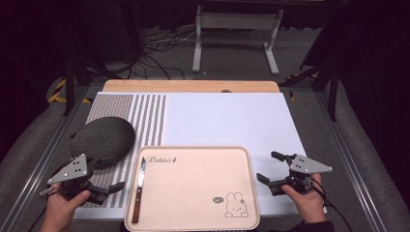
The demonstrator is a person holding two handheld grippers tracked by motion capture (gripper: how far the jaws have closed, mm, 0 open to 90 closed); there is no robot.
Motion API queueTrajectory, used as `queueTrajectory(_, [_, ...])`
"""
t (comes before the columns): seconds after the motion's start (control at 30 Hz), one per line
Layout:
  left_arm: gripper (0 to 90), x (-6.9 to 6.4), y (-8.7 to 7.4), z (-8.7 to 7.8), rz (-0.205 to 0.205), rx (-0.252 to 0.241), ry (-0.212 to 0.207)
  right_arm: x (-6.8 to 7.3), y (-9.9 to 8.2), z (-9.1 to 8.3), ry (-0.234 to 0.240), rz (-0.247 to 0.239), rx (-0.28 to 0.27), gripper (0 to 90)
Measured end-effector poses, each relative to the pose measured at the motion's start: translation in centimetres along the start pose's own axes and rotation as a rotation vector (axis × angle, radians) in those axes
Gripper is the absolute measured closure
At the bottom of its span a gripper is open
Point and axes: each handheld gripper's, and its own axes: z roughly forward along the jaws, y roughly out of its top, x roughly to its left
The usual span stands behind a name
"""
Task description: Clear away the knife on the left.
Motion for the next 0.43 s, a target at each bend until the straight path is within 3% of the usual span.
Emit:
queueTrajectory(0.13, [7.8,0.1,-1.3,-0.4,0.008,-0.013,0.017,-0.1,0.0,-0.1,0.000,0.007,-0.005,3.9])
queueTrajectory(0.27, [7.5,0.2,-2.6,-0.8,-0.003,0.008,0.031,-0.1,-0.1,-0.1,0.002,0.012,-0.007,3.9])
queueTrajectory(0.43, [7.0,0.3,-2.8,-1.2,-0.028,-0.015,0.047,-0.1,-0.1,0.1,0.006,0.014,-0.010,3.7])
